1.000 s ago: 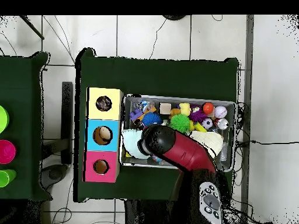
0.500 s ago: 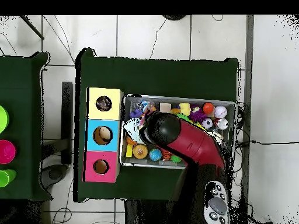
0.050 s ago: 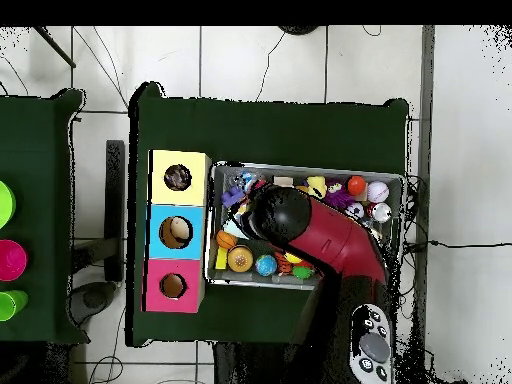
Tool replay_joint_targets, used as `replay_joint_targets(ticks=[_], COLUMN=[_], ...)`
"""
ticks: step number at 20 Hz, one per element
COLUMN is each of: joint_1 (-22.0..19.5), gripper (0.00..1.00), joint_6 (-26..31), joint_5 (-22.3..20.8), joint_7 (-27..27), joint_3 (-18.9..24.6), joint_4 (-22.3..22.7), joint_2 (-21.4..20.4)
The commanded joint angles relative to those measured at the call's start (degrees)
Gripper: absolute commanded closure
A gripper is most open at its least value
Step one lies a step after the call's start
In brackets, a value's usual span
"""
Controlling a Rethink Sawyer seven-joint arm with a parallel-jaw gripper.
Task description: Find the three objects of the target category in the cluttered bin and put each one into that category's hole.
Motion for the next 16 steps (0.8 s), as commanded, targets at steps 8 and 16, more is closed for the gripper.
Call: replay_joint_targets(ticks=[8,16], joint_1=[-5.07,-9.13], gripper=[1.00,1.00], joint_6=[-6.33,-7.10], joint_5=[-3.64,-8.59], joint_7=[2.35,-0.99], joint_3=[2.49,1.53], joint_4=[-0.04,0.98], joint_2=[5.74,5.00])
